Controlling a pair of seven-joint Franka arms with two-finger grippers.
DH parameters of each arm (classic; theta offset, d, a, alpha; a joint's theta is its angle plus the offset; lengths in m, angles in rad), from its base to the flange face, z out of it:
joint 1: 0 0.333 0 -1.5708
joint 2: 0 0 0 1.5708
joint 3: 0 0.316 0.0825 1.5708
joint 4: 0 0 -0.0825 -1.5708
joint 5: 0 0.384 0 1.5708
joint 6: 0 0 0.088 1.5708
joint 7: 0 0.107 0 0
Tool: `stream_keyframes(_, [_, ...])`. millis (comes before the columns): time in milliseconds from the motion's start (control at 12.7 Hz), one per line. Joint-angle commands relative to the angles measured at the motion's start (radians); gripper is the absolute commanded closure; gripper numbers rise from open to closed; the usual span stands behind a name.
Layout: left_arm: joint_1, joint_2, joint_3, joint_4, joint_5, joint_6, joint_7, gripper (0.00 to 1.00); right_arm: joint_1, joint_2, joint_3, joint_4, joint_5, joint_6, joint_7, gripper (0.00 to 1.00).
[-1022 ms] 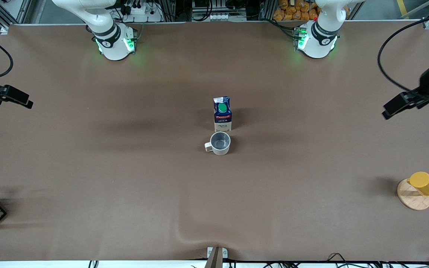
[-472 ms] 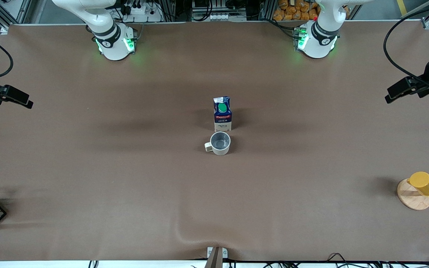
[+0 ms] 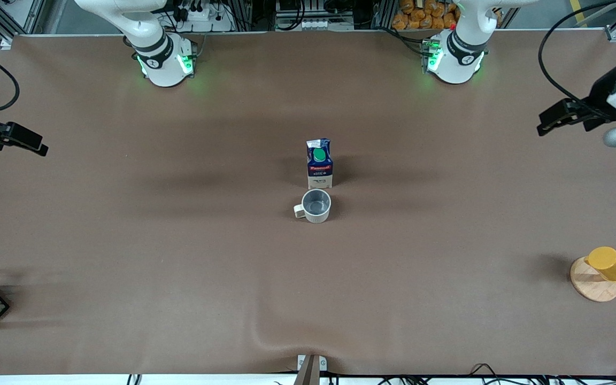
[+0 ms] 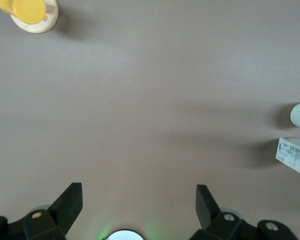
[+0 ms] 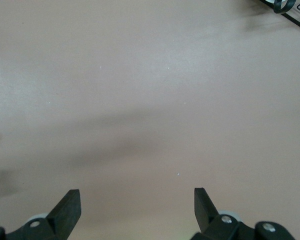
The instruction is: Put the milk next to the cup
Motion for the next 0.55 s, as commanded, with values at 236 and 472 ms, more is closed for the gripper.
stream_keyframes(236, [-0.030,-0.025,0.007,0.013,0.021,-0.016,0.008,0.00,0.006,-0.011,0.000,-0.007,0.002,0.004,0.017,0.00])
stream_keyframes(472, [-0.033,-0.023,0.007,0.019,0.021,-0.016,0.007,0.00,0.005,-0.011,0.000,-0.007,0.002,0.002,0.017,0.00])
